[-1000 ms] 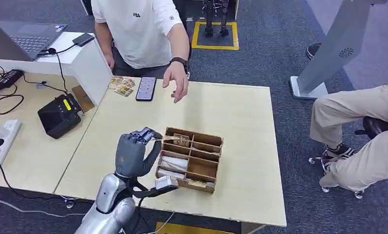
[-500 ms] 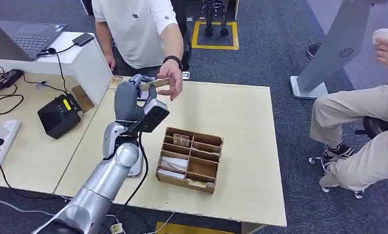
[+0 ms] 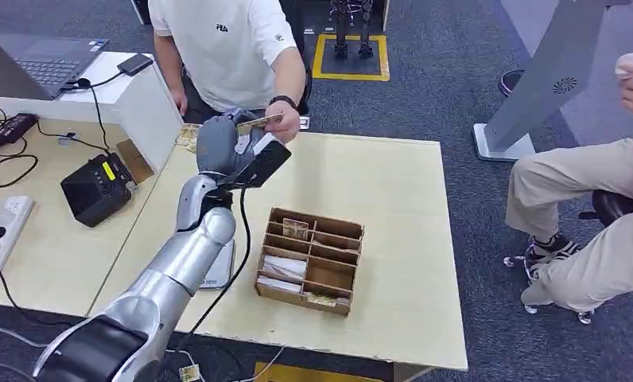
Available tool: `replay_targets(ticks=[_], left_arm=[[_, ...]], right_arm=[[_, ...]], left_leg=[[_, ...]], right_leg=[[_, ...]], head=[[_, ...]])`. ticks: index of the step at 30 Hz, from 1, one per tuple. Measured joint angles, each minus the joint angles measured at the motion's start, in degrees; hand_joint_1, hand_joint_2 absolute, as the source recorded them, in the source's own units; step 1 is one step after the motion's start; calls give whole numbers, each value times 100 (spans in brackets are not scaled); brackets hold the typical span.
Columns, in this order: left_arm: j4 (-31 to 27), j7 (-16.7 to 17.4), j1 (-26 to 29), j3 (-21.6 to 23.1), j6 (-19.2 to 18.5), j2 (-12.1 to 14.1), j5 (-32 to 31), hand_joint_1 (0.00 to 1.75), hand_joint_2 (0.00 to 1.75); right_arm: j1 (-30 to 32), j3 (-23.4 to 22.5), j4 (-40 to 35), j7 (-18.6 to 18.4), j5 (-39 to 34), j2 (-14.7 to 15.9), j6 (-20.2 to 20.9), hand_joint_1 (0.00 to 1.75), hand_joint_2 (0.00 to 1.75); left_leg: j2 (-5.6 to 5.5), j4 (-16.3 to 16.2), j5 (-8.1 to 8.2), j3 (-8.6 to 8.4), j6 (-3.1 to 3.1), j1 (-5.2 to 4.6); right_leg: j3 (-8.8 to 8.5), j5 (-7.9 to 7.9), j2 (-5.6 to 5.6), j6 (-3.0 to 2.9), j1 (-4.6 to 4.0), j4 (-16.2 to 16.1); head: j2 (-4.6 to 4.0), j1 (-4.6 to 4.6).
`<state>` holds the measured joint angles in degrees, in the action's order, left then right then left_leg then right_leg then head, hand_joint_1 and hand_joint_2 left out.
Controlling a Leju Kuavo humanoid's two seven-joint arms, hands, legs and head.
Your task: Pass the card to the sensor for recognition and then transmit it.
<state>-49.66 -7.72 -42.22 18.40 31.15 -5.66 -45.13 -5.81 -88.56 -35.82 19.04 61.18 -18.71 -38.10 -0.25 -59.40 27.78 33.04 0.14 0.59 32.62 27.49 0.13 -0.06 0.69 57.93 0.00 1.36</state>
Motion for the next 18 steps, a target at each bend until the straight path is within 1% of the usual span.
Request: replay_targets(ticks=[2,6,11,14,15,18], left_arm=[[57,-7,-16,-2,39,-2,44,0,175],[120,-129,-15,-50,214,-18,155,0,175],[83,-580,76,-144,339,-17,499,0,175],[-232,-875,329,-201,337,13,908,0,175],[-326,-918,398,-212,332,22,991,0,175],[-326,-918,398,-212,332,22,991,0,175]], right_arm=[[-5,0,11,4,-2,2,0,0,175],[-10,0,33,2,-9,7,0,0,175],[-10,-2,35,0,-186,7,0,0,175],[-9,-2,29,-11,-328,7,0,0,175],[-9,-2,26,-20,-341,7,0,0,175],[-9,-2,26,-20,-341,7,0,0,175]], left_leg=[[0,0,0,0,0,0],[0,0,0,1,0,1],[0,0,0,2,0,0],[0,1,0,2,0,0],[0,1,0,3,0,0],[0,1,0,3,0,0]], right_leg=[[0,0,0,0,0,0],[0,0,-1,0,0,0],[-1,0,-2,0,0,0],[-1,0,-1,0,0,0],[0,0,-1,0,0,0],[0,0,-1,0,0,0]], head=[[0,0],[0,0],[0,0],[0,0],[0,2],[0,2]])
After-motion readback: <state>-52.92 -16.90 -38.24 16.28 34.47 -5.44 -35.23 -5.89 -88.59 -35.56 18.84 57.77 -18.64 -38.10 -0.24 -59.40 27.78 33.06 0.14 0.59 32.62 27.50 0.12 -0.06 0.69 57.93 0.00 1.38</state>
